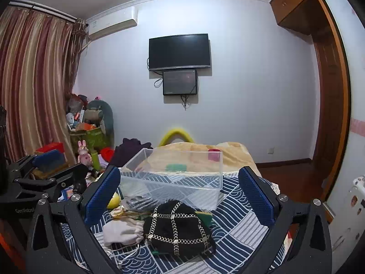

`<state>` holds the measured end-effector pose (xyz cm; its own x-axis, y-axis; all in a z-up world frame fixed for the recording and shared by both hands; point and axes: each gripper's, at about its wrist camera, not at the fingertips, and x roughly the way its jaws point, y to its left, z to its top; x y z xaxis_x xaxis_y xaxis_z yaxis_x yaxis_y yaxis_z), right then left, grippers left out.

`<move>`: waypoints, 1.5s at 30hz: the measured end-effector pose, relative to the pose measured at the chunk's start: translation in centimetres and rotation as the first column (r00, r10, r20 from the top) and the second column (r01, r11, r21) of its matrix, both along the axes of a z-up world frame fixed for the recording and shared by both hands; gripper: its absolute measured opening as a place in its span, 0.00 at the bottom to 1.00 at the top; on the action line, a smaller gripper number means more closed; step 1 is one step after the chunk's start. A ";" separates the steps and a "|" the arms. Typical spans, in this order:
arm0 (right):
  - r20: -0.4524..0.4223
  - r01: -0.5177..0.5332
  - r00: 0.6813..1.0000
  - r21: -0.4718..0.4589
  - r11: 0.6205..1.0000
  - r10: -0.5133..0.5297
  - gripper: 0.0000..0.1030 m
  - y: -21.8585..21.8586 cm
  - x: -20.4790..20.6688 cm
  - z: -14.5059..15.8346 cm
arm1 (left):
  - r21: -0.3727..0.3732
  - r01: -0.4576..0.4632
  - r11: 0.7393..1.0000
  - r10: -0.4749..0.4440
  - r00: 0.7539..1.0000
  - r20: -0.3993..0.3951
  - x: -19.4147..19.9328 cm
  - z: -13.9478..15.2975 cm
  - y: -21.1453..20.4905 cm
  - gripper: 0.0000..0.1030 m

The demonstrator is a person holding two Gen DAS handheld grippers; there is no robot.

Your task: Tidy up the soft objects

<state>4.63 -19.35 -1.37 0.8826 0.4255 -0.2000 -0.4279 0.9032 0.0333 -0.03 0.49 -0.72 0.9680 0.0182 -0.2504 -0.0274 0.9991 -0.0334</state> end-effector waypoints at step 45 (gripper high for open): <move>-0.009 -0.007 1.000 0.004 1.000 0.007 1.00 -0.1 0.2 0.1 | -0.020 0.031 0.999 -0.031 0.999 -0.017 -0.1 -0.1 0.0 1.00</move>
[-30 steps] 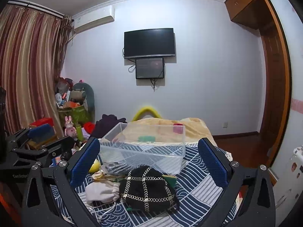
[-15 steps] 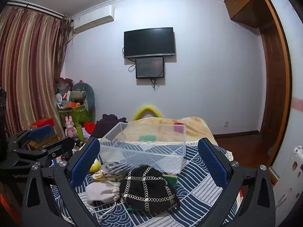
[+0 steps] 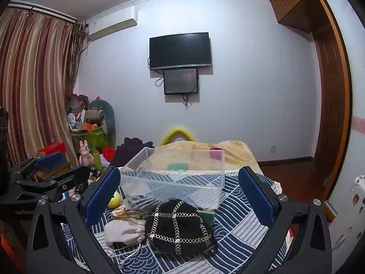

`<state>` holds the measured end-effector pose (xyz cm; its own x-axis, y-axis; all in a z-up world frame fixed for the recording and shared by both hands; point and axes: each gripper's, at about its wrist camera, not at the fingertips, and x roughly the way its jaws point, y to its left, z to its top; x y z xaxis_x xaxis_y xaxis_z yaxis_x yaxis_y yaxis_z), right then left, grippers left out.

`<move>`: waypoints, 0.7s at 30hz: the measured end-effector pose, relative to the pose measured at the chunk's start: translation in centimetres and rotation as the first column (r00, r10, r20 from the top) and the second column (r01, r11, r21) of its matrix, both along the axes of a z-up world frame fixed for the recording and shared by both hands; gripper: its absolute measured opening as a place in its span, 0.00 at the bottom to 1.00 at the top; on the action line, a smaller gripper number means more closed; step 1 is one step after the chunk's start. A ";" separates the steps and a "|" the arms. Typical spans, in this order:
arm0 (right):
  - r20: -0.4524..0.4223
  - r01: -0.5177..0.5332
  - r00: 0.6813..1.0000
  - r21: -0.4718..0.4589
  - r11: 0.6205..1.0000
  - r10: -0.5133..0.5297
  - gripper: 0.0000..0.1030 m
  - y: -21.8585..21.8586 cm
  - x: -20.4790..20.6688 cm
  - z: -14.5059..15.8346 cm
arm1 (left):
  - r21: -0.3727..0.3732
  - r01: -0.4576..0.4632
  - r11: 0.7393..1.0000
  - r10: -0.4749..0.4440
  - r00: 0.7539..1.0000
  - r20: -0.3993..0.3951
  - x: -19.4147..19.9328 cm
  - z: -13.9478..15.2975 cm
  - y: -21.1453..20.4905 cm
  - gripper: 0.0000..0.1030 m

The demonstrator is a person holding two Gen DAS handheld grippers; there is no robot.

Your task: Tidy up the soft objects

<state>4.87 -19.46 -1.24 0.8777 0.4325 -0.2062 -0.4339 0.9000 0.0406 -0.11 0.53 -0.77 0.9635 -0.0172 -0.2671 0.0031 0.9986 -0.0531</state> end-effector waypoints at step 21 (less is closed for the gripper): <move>-0.047 -0.019 0.999 -0.005 1.000 0.018 1.00 0.1 0.9 -0.6 | -0.007 0.023 1.000 -0.023 1.000 -0.020 1.5 -0.8 0.5 1.00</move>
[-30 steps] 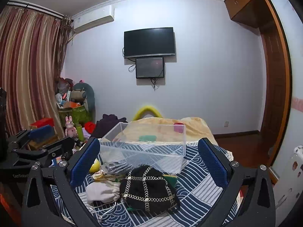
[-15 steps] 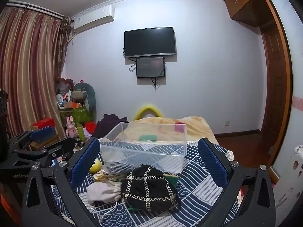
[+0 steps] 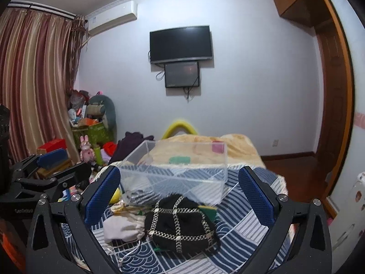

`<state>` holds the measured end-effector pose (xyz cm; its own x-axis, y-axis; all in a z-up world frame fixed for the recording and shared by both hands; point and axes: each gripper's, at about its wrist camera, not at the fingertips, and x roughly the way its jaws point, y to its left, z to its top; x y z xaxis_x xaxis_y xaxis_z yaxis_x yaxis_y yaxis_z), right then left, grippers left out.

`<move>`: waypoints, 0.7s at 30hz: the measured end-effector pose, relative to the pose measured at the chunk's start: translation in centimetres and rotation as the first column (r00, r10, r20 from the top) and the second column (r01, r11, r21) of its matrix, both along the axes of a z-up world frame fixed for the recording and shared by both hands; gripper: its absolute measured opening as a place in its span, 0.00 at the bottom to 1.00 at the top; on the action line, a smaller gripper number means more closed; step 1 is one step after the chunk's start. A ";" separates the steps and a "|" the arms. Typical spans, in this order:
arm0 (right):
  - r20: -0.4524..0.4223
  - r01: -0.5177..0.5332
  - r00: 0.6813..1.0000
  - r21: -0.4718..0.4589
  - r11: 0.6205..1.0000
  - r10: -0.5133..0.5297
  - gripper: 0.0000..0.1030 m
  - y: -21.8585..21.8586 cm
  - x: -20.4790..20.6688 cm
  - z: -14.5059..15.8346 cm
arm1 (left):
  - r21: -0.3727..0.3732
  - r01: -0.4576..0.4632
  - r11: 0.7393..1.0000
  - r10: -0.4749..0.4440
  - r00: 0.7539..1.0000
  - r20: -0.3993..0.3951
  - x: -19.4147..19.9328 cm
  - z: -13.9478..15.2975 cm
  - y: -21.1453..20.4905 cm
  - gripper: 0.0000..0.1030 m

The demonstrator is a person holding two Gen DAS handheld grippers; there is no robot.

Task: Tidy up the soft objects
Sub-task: 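Grasp the plush ball with left tool while right tool grasps the black bag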

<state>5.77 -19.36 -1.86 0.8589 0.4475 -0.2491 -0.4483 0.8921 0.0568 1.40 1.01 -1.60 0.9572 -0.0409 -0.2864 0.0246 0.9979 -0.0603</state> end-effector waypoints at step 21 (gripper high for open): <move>-0.313 -0.097 0.948 -0.086 0.992 0.066 0.56 2.2 6.0 -7.4 | -0.075 -0.168 0.983 0.133 0.932 -0.336 9.2 -9.7 7.7 0.68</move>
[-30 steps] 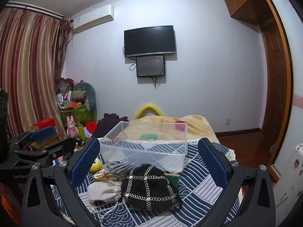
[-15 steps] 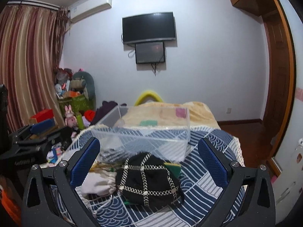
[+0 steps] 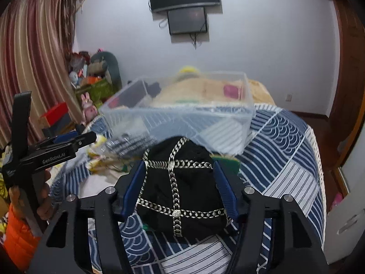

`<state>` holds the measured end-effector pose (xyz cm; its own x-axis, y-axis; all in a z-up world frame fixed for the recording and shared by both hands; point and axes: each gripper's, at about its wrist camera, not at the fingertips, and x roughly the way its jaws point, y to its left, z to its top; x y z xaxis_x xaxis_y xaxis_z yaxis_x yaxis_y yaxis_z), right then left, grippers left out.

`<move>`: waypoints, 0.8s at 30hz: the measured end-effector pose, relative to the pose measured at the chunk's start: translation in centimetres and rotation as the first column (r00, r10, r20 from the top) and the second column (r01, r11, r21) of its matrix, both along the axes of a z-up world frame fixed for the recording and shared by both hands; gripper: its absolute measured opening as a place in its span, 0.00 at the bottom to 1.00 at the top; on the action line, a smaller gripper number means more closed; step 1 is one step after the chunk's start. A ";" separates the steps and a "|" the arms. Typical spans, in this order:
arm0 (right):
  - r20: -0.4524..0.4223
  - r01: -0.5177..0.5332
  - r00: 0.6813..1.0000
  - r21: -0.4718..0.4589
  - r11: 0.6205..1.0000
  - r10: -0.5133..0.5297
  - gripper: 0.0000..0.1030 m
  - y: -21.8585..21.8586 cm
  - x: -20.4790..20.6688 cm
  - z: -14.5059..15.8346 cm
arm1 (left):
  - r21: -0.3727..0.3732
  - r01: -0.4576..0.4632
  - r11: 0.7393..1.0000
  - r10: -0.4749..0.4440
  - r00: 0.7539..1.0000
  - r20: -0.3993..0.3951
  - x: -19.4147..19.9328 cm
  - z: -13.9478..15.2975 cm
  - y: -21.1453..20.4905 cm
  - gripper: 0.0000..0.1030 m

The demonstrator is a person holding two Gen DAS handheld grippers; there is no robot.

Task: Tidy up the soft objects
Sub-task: 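Grasp the plush ball with left tool while right tool grasps the black bag, then drop the plush ball into the box with left tool while right drops the bag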

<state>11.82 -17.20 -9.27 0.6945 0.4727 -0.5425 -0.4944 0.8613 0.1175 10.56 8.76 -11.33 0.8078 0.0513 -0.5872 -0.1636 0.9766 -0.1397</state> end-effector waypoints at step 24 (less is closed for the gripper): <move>0.150 0.051 0.987 0.029 0.998 -0.054 0.14 -2.0 -1.4 4.1 | 0.066 0.104 0.992 -0.111 0.988 0.107 -1.4 4.9 -2.7 0.43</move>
<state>10.38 -19.15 -5.16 0.7916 0.4452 -0.4186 -0.4621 0.8843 0.0667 9.21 6.04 -6.38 0.8702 -0.0069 -0.4927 -0.0440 0.9948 -0.0916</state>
